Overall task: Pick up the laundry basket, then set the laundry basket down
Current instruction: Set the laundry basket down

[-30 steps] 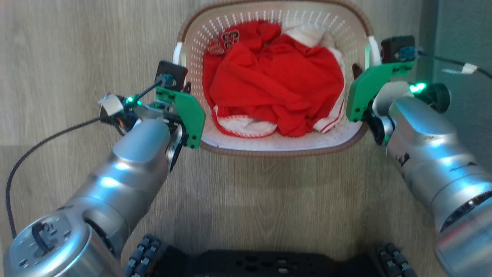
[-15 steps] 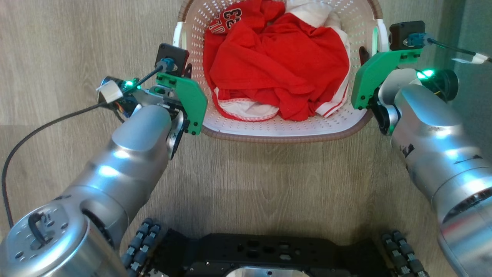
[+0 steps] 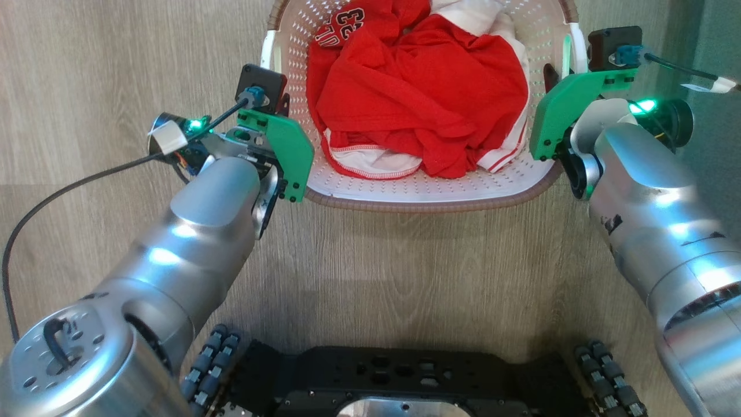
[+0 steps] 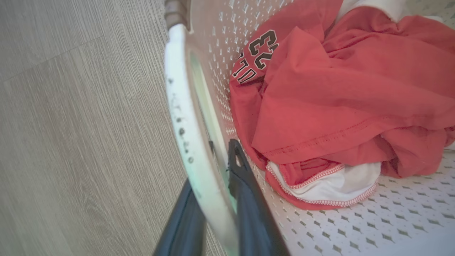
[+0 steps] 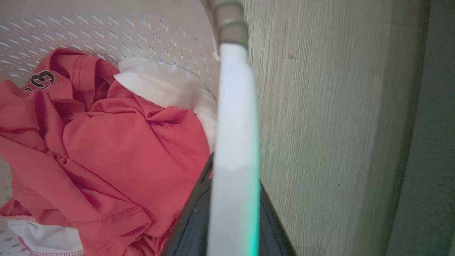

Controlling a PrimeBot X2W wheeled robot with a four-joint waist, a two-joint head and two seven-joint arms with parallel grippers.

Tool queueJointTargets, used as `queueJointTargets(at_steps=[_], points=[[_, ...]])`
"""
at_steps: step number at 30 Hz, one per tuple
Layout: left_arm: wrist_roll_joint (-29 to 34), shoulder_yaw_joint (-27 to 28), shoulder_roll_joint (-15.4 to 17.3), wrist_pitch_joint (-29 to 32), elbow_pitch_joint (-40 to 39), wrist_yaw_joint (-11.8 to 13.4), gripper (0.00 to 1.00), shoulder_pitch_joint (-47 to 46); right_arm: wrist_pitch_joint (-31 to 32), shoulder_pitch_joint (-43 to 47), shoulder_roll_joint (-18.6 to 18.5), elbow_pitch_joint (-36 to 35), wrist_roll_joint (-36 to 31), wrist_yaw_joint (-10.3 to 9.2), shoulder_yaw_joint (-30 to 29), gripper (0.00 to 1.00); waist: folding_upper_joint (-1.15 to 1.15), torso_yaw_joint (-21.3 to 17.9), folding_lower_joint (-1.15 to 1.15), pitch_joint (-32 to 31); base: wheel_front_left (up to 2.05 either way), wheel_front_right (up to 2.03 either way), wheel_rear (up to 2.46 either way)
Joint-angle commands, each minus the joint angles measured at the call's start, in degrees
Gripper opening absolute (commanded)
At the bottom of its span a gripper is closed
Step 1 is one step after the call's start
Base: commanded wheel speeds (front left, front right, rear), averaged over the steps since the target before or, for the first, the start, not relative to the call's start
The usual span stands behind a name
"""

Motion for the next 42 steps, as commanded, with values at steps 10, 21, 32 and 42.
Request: queueJointTargets(at_steps=[10,21,32,42], points=[[-0.49,-0.73,1.48,-0.54,-0.14,0.35,0.0,-1.19,-0.18,1.57,1.43,-0.46,-5.03,-0.09,-2.12,0.0,0.0,-0.04,0.0,0.52,0.0,0.0,0.0],[-2.82,-0.63,1.48,0.34,-0.53,1.61,0.4,-0.48,-0.46,1.76,1.54,-0.46,-7.59,-0.09,-4.4,0.33,0.0,0.09,0.0,0.57,0.0,0.0,0.0],[-3.35,-0.93,1.48,-0.33,-0.27,2.25,0.88,-0.32,-1.2,1.6,1.55,-0.46,-6.52,-0.09,-3.32,1.0,0.0,-0.16,0.0,0.31,0.0,0.0,0.0],[-4.77,-0.3,1.48,-3.04,1.06,3.24,1.0,0.65,-4.2,1.22,1.55,-0.7,-6.15,-0.09,-2.6,1.0,0.0,-0.59,0.0,-3.38,0.0,0.0,0.0]])
